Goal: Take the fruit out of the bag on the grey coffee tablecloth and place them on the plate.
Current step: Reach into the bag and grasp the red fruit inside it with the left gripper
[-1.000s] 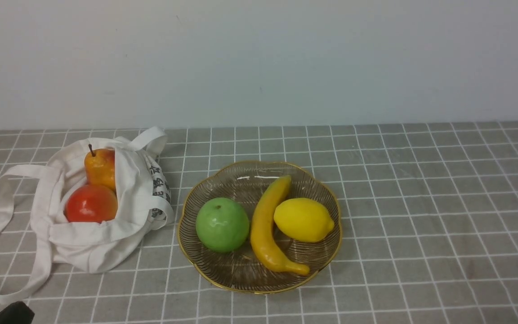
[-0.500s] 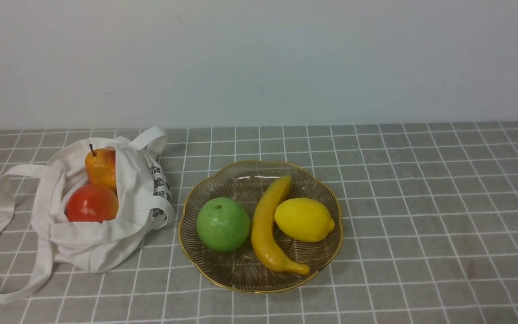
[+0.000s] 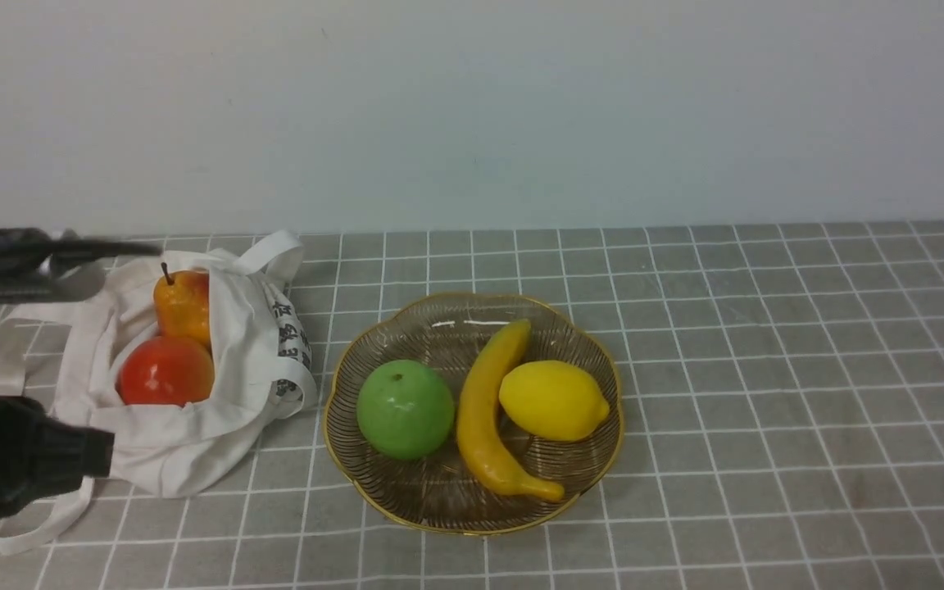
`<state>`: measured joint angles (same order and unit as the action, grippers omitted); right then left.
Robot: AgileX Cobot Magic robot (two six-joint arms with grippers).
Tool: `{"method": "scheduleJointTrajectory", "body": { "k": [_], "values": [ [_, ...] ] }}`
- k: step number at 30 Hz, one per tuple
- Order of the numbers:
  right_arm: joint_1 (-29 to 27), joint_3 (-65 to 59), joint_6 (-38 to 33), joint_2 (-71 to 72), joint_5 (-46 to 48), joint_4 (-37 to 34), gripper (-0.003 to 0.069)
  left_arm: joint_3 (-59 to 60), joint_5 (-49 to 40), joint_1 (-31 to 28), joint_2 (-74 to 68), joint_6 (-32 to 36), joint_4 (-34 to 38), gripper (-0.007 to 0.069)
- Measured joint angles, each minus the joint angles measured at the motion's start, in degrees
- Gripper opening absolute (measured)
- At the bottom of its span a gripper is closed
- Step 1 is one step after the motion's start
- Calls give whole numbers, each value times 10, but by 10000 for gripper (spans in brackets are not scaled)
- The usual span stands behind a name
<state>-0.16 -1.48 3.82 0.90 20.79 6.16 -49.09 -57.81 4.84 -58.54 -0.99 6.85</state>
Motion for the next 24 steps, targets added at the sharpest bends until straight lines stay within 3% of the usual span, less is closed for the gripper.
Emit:
{"method": "scheduleJointTrajectory", "body": {
  "k": [6,17,22,24],
  "values": [
    [0,0,0,0,0,0,-15,-89,-9,0,-130,-18,-40,-7],
    [0,0,0,0,0,0,-15,-259,-37,-16,-331,-24,-41,-3],
    [0,0,0,0,0,0,-15,-297,-38,-17,-389,-1,-44,45],
    [0,0,0,0,0,0,-15,-300,-27,-17,-400,7,-44,97]
  ]
}}
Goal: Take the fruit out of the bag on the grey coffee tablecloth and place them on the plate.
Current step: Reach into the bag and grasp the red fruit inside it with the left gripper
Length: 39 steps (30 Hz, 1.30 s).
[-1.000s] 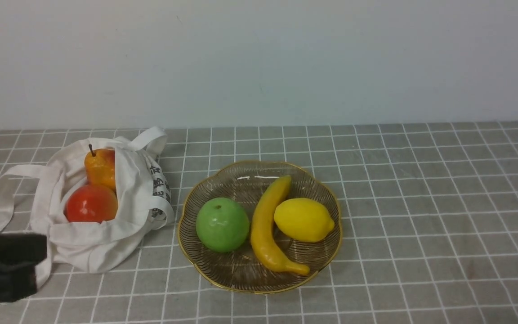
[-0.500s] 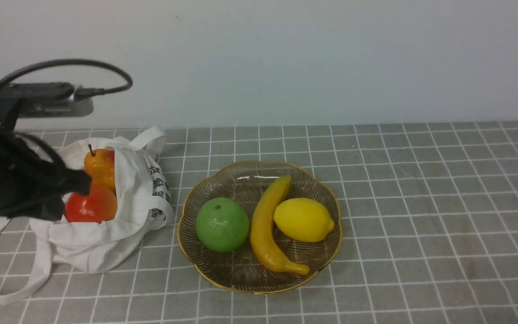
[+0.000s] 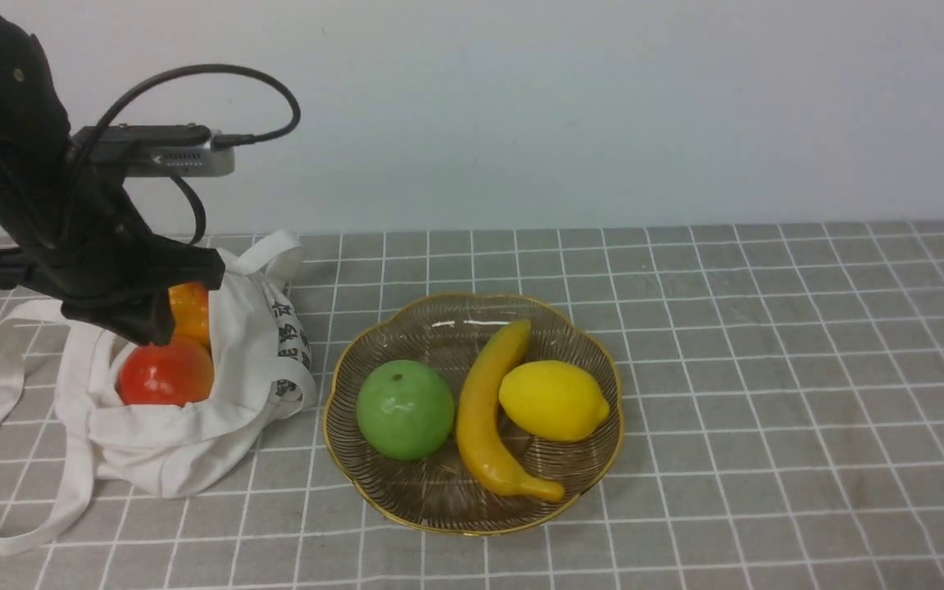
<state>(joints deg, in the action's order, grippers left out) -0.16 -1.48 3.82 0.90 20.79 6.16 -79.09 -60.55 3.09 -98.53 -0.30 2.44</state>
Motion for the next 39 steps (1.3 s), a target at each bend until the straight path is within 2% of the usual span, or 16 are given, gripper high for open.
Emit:
{"method": "scheduleJointTrajectory", "body": {
  "k": [4,5,7,8,9,11,14,32,39],
  "values": [
    [0,0,0,0,0,0,-15,0,32,0,-19,16,-15,293],
    [0,0,0,0,0,0,-15,0,34,0,-21,16,-17,314],
    [0,0,0,0,0,0,-15,-1,41,0,-31,16,-40,440],
    [0,0,0,0,0,0,-15,-1,42,0,-33,16,-41,449],
    [0,0,0,0,0,0,-15,-1,43,0,-43,16,-57,517],
    [0,0,0,0,0,0,-15,-1,44,0,-54,16,-72,596],
    [0,0,0,0,0,0,-15,-1,50,0,-71,16,-79,664],
    [0,0,0,0,0,0,-15,-3,96,0,-126,-4,-93,674],
    [0,0,0,0,0,0,-15,-5,96,0,-130,-6,-93,583]
  ]
}}
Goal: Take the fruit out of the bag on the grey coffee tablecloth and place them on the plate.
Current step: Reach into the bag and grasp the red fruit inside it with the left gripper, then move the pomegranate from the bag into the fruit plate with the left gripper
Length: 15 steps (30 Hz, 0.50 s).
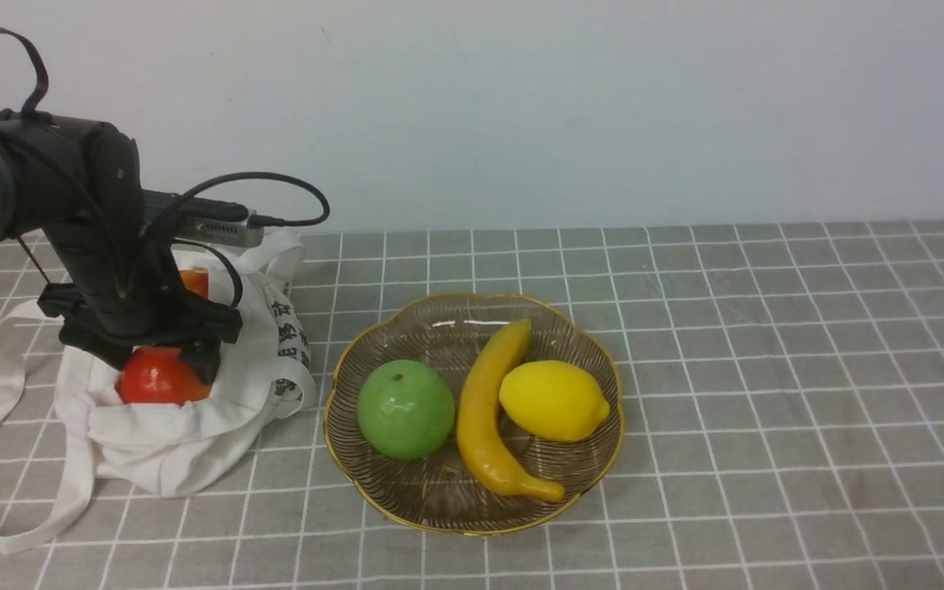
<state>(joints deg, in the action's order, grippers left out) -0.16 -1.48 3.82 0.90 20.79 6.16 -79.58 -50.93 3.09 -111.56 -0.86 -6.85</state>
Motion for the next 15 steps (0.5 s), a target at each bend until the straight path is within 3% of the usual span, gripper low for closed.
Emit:
{"method": "scheduleJointTrajectory", "body": {
  "k": [15],
  "values": [
    [0,0,0,0,0,0,-15,-3,-46,0,69,-2,-1,583]
  ]
}}
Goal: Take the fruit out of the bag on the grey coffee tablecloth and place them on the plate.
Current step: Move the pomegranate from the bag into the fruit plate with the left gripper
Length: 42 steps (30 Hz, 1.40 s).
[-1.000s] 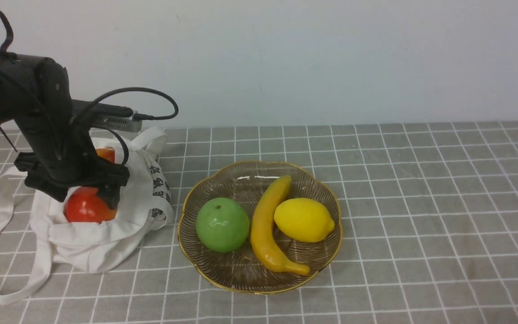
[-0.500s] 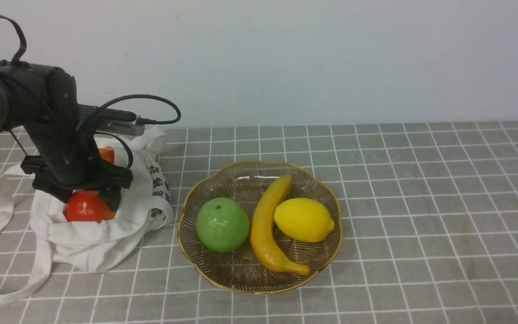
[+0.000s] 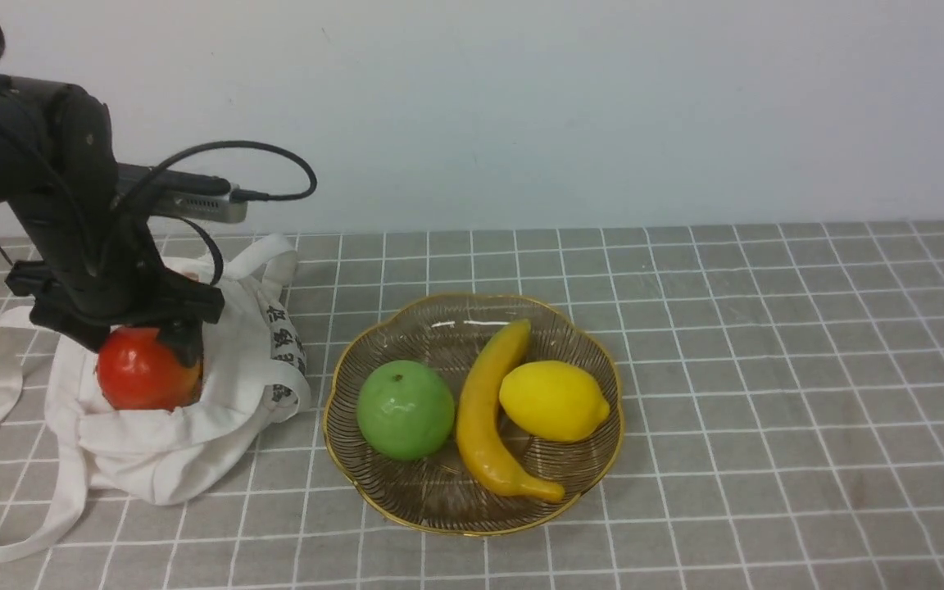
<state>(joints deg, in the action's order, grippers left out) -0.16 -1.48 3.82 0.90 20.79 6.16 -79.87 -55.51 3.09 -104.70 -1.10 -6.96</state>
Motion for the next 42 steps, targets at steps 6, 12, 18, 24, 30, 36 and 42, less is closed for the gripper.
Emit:
{"method": "scheduleJointTrajectory", "body": {
  "k": [6,12,18,24,30,36,42],
  "values": [
    [0,0,0,0,0,0,-15,0,-15,0,62,-3,16,583],
    [0,0,0,0,0,0,-15,0,-17,15,131,4,94,583],
    [0,0,0,0,0,0,-15,1,8,94,147,64,187,583],
    [0,0,0,0,0,0,-15,2,105,169,98,99,215,583],
    [0,0,0,0,0,0,-15,2,213,209,23,100,219,583],
    [0,0,0,0,0,0,-15,3,256,217,-36,98,226,583],
    [0,0,0,0,0,0,-15,3,265,217,-45,97,226,647]
  ]
}}
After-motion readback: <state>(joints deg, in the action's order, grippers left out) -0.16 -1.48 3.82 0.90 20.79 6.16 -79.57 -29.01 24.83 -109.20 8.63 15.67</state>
